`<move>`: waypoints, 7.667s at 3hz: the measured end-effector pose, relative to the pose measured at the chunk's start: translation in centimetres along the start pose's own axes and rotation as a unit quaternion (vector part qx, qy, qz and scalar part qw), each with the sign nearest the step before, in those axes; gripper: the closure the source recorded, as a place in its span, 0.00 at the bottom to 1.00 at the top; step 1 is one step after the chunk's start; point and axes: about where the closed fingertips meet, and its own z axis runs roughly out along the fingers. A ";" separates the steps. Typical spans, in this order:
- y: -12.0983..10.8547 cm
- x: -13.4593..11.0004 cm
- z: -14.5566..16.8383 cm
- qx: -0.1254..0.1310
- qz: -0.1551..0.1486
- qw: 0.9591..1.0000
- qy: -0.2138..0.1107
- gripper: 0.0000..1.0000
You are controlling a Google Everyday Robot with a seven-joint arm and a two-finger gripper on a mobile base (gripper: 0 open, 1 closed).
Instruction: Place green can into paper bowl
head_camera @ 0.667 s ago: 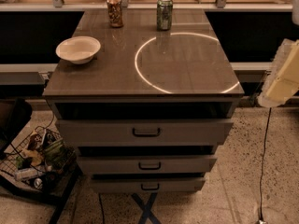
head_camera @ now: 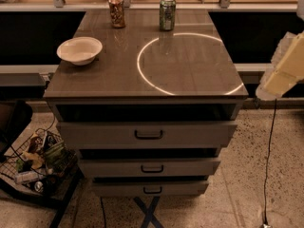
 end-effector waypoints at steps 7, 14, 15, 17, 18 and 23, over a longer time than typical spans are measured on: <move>-24.0 -5.5 11.2 0.186 0.283 0.883 -0.324 0.00; -30.3 -16.3 35.4 0.110 0.293 0.866 -0.390 0.00; -31.8 -16.1 37.5 0.113 0.295 0.865 -0.390 0.00; -33.7 -14.9 40.0 0.128 0.308 0.861 -0.384 0.00; -34.2 -14.9 40.8 0.128 0.317 0.856 -0.387 0.00; -33.2 -18.8 45.5 0.085 0.346 0.833 -0.423 0.49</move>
Offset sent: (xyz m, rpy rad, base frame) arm 0.2238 -0.0808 0.0996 0.7202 -0.6827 -0.4065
